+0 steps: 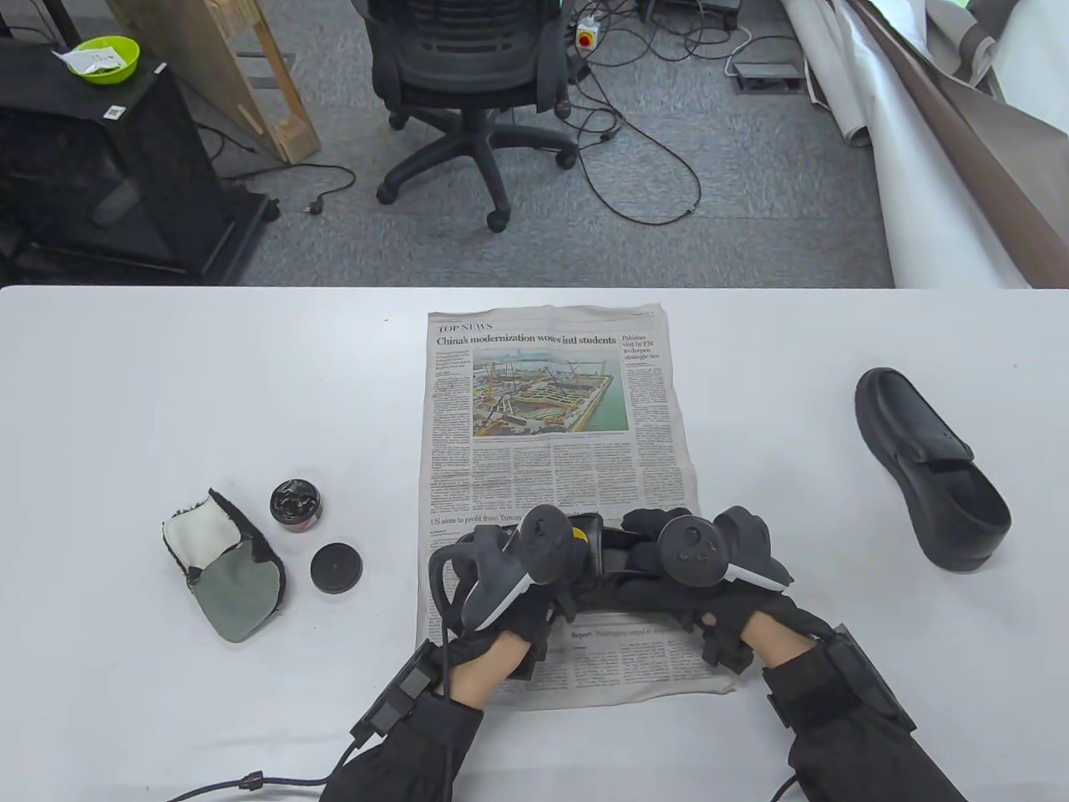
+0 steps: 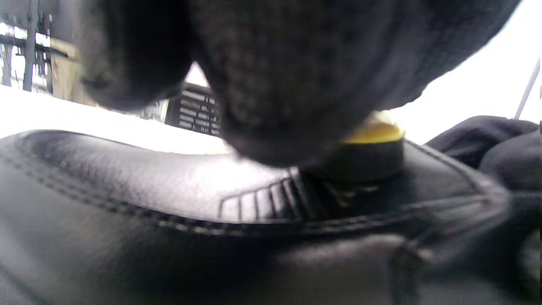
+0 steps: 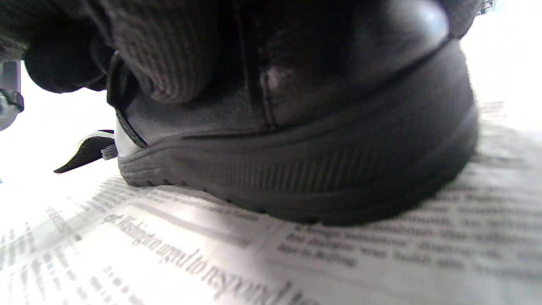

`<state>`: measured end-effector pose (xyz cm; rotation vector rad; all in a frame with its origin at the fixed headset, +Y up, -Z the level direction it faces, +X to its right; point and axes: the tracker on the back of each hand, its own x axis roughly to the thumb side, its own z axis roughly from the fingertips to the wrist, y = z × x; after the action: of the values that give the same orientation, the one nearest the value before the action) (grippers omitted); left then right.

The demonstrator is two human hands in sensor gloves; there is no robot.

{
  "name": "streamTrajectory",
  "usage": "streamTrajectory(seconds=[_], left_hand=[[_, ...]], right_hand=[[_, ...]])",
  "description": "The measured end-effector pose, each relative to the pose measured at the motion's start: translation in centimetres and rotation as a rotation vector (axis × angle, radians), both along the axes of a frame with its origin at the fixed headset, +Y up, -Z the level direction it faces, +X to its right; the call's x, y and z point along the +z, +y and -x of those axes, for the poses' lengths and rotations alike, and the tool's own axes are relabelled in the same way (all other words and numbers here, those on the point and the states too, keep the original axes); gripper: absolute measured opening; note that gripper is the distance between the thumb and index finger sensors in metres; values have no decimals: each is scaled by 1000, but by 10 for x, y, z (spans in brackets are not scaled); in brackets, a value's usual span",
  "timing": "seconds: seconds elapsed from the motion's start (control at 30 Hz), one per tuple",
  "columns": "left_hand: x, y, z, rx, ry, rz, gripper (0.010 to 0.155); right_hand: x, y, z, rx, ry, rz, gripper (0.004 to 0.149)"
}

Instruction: Dip and apply built-in sponge shoe polish on shoes

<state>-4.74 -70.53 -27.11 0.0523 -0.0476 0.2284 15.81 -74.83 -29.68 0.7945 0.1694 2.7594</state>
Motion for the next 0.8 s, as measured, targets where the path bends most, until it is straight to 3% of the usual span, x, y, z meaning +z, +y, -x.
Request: streamTrajectory(seconds=[0.23,0.3,0.4,0.5,0.6,0.67,0.8], left_hand=[[-13,-7,14,-156,116,50,48],[-15,-8,23,-117,137,113,48],[-16,-5,35,-193,153,169,48],[-13,0,47,-124,143,146,47],[-8,20,69,-113,172,87,47],[-1,32,97,-137,203,124,47],[12,36,150,-150,309,107,47]], right_hand=[[0,0,0,0,2,1,41],[0,0,0,0,2,0,41],[0,0,0,0,0,1,41],[0,0,0,1,-2,0,41],[0,0,0,5,-2,0,41],[0,0,0,6,-1,-1,41],[0,0,0,8,-1,-1,41]])
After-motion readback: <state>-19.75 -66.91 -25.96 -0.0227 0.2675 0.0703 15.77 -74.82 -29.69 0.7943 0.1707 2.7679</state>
